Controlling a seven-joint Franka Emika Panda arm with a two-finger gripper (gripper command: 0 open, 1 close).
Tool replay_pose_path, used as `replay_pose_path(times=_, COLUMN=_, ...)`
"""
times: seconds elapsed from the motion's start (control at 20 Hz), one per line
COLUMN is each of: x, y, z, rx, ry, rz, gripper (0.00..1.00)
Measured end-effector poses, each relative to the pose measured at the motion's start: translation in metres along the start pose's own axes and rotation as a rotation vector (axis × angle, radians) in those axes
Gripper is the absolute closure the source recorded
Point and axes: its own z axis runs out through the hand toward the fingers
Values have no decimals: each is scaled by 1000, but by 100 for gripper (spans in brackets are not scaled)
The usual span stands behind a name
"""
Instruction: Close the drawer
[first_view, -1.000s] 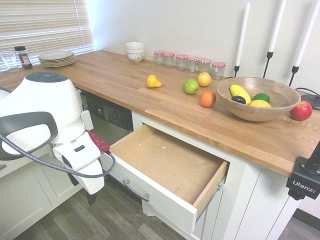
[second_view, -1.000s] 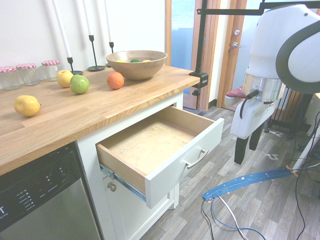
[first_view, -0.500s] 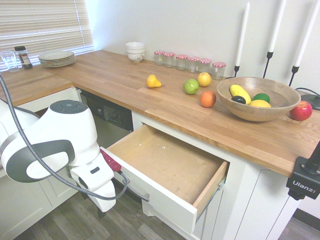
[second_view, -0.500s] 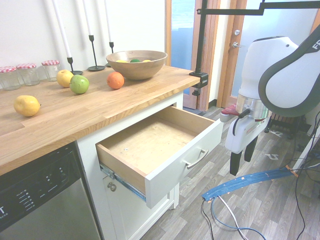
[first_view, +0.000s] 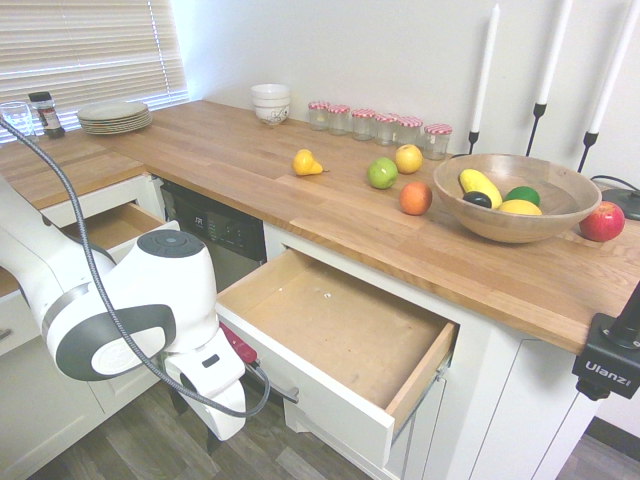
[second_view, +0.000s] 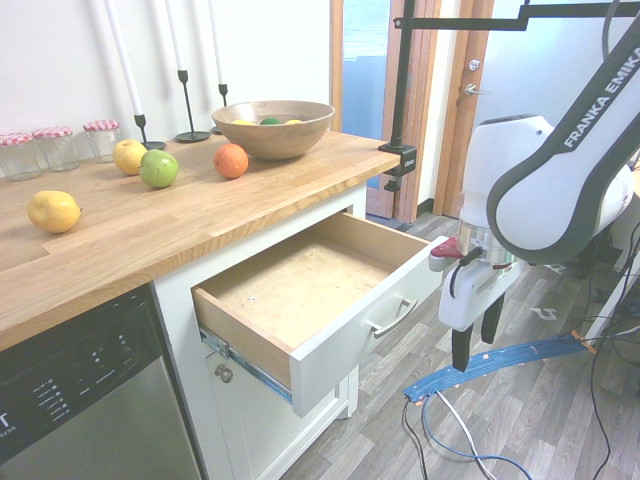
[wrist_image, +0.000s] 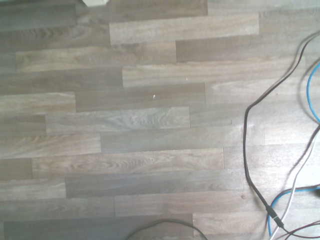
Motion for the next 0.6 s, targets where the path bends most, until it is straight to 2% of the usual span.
replay_pose_path(times=0.3, x=14, y=-6, z=16, rx=-5, ry=-17, rz=-3, gripper=0)
replay_pose_path(times=0.6, x=19, y=-13, z=13, rx=9, ry=-9, rz=-7, gripper=0)
